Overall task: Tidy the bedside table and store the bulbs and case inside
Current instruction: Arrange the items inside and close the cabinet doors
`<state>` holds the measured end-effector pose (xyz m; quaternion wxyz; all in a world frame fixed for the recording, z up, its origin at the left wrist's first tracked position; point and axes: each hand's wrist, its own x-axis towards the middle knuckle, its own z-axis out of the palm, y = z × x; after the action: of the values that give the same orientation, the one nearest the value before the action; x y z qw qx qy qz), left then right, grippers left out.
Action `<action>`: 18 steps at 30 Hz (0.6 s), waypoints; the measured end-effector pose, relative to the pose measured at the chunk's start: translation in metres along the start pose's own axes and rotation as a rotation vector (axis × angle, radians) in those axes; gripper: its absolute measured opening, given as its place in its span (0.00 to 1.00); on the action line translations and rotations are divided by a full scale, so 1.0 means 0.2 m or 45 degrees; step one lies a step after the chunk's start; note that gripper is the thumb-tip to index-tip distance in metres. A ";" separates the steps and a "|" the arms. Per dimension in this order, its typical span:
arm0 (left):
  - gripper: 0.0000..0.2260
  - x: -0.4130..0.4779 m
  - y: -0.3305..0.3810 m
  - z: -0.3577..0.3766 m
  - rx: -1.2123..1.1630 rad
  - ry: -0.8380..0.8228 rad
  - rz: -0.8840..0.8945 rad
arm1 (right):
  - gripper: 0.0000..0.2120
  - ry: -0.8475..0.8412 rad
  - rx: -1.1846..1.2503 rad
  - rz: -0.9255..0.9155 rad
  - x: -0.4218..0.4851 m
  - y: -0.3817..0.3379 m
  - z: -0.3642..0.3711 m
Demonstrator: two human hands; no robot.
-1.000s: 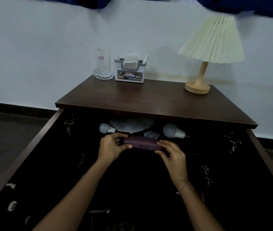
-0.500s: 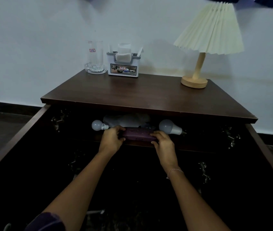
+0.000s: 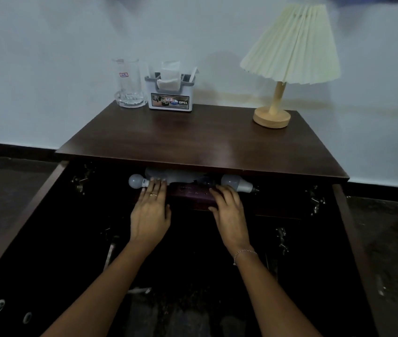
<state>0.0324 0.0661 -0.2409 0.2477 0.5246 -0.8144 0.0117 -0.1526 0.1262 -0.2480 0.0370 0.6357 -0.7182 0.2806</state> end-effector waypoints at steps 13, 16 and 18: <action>0.33 -0.06 -0.23 -0.58 0.462 -0.409 -0.283 | 0.21 -0.200 -0.224 0.116 -0.08 -0.11 -0.48; 0.35 -0.12 -0.25 -0.69 0.521 -0.550 -0.392 | 0.24 -0.286 -0.312 0.155 -0.15 -0.12 -0.60; 0.36 -0.18 -0.26 -0.76 0.581 -0.655 -0.435 | 0.26 -0.370 -0.359 0.198 -0.22 -0.13 -0.68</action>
<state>0.1479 0.1167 -0.1349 -0.0898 0.6803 -0.7272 0.0193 -0.1616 0.2255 -0.1432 -0.0002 0.6007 -0.7950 0.0848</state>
